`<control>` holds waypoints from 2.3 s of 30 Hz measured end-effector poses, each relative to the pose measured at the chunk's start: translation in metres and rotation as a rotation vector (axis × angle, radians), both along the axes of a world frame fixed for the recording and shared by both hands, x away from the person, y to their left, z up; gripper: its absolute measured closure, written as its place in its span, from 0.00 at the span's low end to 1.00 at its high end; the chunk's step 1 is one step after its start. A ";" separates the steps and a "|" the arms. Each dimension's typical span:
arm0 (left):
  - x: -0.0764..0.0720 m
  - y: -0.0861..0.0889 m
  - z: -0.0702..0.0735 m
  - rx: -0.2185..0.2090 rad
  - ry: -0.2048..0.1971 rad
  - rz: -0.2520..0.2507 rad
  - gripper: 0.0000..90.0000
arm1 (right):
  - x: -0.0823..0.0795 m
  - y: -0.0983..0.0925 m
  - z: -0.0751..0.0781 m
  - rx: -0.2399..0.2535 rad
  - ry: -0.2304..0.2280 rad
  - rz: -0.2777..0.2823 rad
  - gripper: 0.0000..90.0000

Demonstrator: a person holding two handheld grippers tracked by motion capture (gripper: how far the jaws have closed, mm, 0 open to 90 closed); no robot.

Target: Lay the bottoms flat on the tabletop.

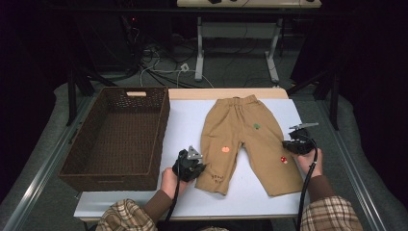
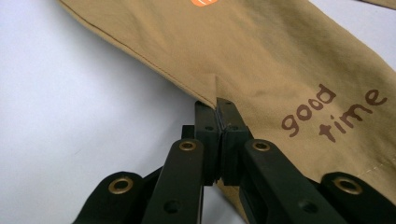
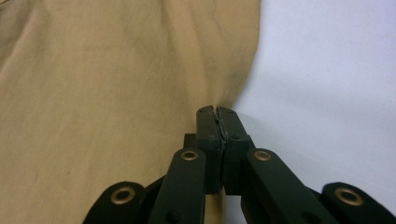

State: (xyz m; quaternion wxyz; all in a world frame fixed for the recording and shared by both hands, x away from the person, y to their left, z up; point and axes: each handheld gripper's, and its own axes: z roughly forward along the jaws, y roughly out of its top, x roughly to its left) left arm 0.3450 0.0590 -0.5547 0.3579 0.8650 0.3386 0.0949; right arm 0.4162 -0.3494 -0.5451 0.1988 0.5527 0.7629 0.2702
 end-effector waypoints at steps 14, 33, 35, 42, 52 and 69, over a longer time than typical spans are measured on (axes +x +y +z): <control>-0.006 0.005 0.002 0.051 -0.033 0.031 0.99 | -0.008 -0.002 0.004 -0.021 0.006 0.004 0.99; 0.012 0.000 -0.004 0.019 -0.027 0.084 0.60 | 0.006 -0.003 -0.004 0.013 -0.022 -0.055 0.68; 0.016 0.001 -0.004 -0.008 -0.019 0.082 0.69 | 0.007 -0.004 -0.004 0.032 -0.023 -0.047 0.76; 0.018 0.003 -0.006 -0.047 0.006 0.053 0.98 | 0.006 -0.001 -0.004 0.039 -0.019 -0.022 0.98; 0.011 0.009 -0.003 -0.051 0.043 0.043 0.99 | 0.000 -0.005 -0.001 0.032 0.006 -0.018 0.99; 0.007 0.013 -0.001 -0.043 0.064 0.052 0.84 | -0.009 -0.004 0.004 0.001 0.016 0.013 0.78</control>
